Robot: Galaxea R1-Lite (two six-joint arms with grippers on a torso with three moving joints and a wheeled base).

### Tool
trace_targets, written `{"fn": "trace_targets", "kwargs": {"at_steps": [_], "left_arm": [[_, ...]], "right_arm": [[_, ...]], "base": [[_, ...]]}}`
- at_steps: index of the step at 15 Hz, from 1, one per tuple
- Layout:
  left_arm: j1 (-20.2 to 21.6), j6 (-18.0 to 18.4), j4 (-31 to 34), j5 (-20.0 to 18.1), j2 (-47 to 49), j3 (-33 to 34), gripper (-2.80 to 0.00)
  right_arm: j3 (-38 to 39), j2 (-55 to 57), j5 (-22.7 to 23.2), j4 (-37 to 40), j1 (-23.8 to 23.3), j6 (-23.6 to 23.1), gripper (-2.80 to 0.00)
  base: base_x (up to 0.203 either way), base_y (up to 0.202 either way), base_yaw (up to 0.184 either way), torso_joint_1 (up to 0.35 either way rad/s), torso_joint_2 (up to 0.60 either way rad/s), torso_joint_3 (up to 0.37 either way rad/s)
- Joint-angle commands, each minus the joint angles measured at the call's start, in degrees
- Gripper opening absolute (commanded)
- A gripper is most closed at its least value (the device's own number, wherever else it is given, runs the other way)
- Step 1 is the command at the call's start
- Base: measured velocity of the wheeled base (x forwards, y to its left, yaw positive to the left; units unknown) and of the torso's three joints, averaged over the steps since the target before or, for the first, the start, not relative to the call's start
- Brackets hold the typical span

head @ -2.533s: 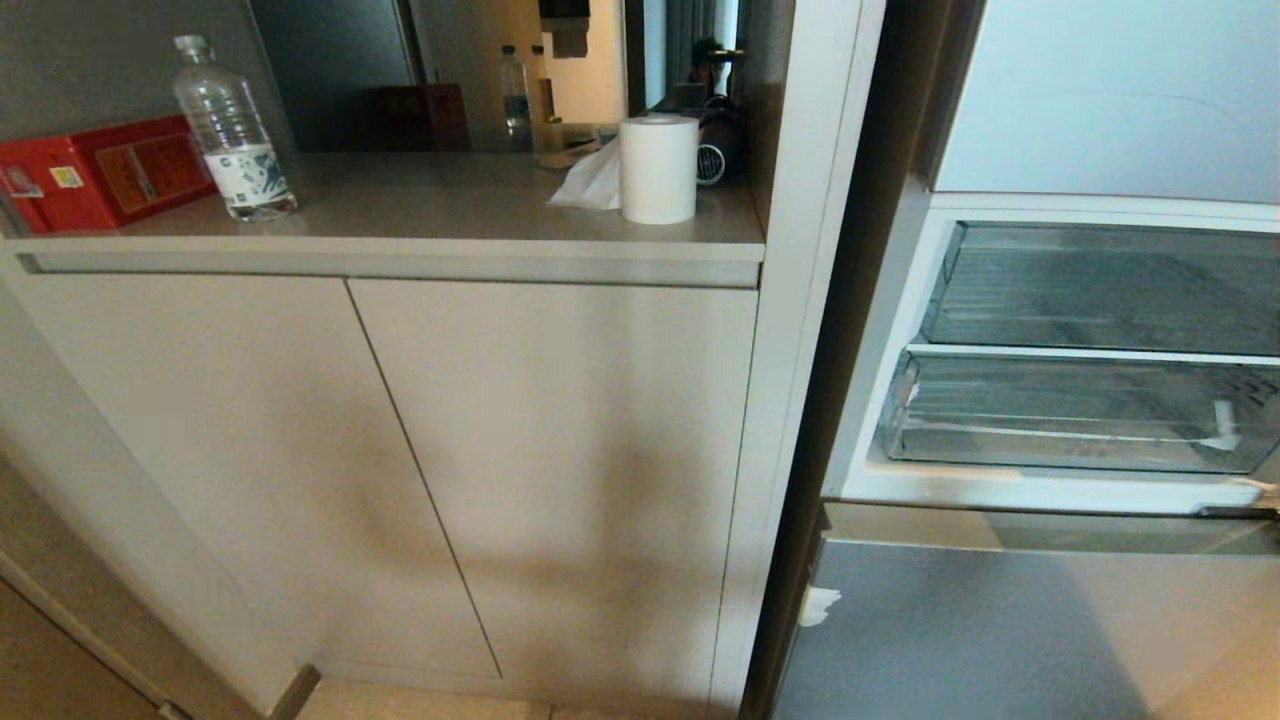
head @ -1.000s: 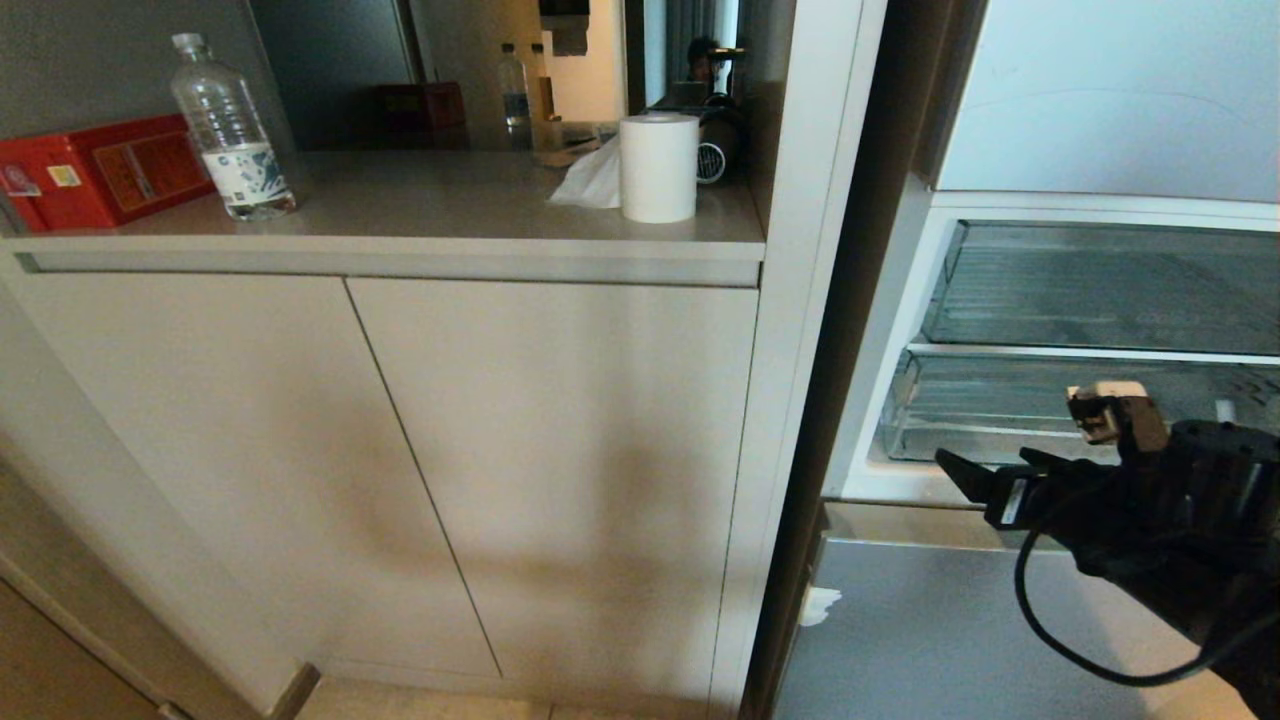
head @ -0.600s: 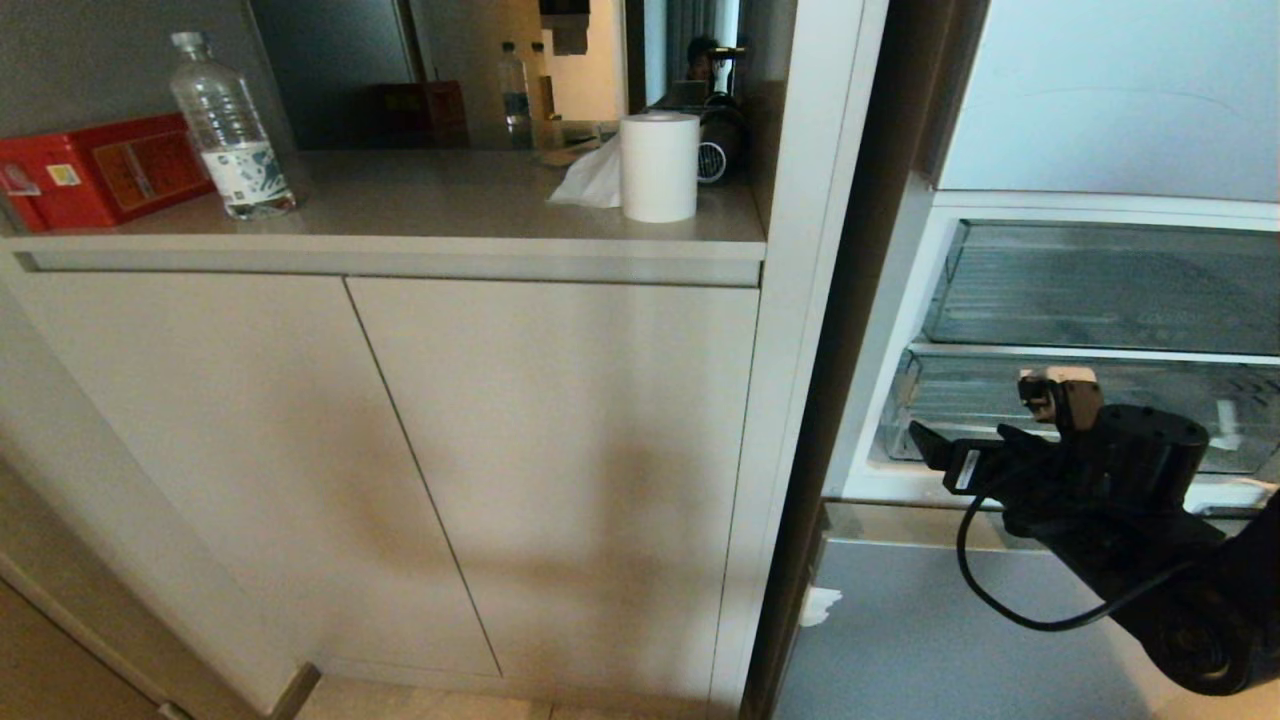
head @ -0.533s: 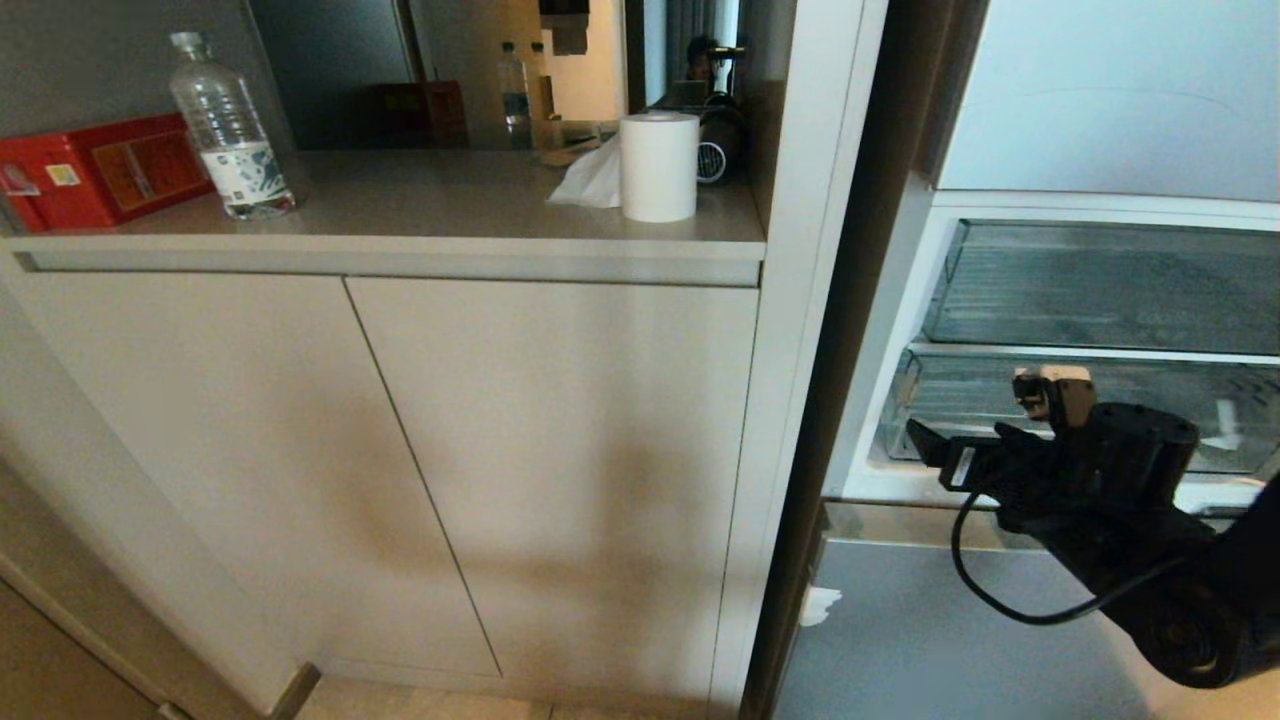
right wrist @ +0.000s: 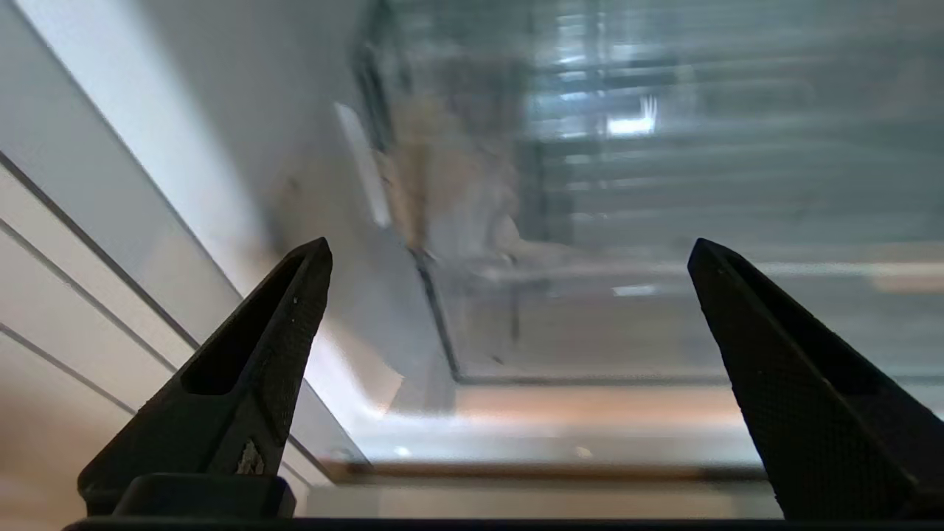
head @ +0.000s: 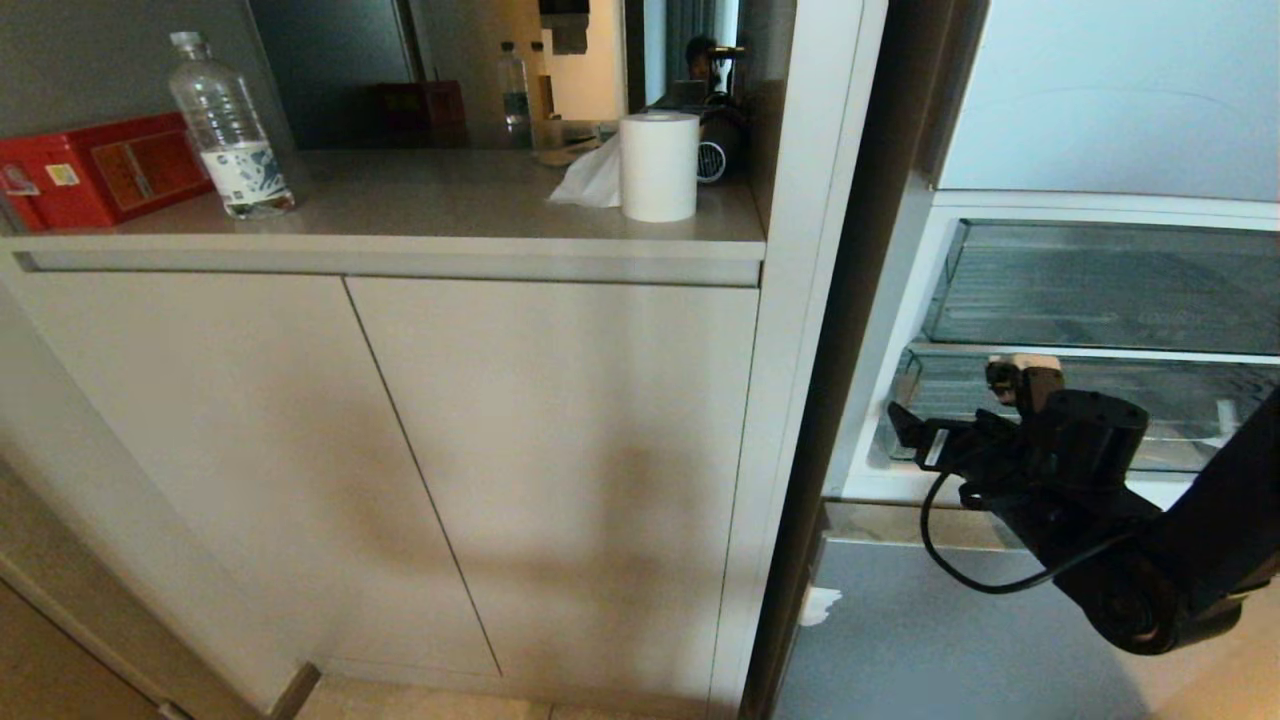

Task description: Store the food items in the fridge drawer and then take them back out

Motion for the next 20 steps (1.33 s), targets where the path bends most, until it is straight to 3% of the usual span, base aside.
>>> {"fn": "trace_targets", "kwargs": {"at_steps": [1, 11, 12, 20], "left_arm": [[0.01, -0.02, -0.02, 0.01, 0.09, 0.09, -2.80], [0.01, -0.02, -0.02, 0.01, 0.09, 0.09, -2.80], [0.01, -0.02, -0.02, 0.01, 0.09, 0.09, -2.80], [0.01, -0.02, -0.02, 0.01, 0.09, 0.09, -2.80]], "right_arm": [[-1.61, 0.27, -0.27, -0.47, 0.16, 0.08, 0.00], [-5.21, 2.73, -1.24, -0.30, 0.81, -0.09, 0.00], [-5.24, 2.73, -1.24, -0.30, 1.18, -0.05, -2.80], [-5.81, 3.41, -1.68, -0.30, 3.94, -0.01, -2.80]], "base": [[0.000, 0.000, 0.000, 0.000, 0.00, 0.000], [0.000, 0.000, 0.000, 0.000, 0.00, 0.000], [0.000, 0.000, 0.000, 0.000, 0.00, 0.000], [0.000, 0.000, 0.000, 0.000, 0.00, 0.000]]}}
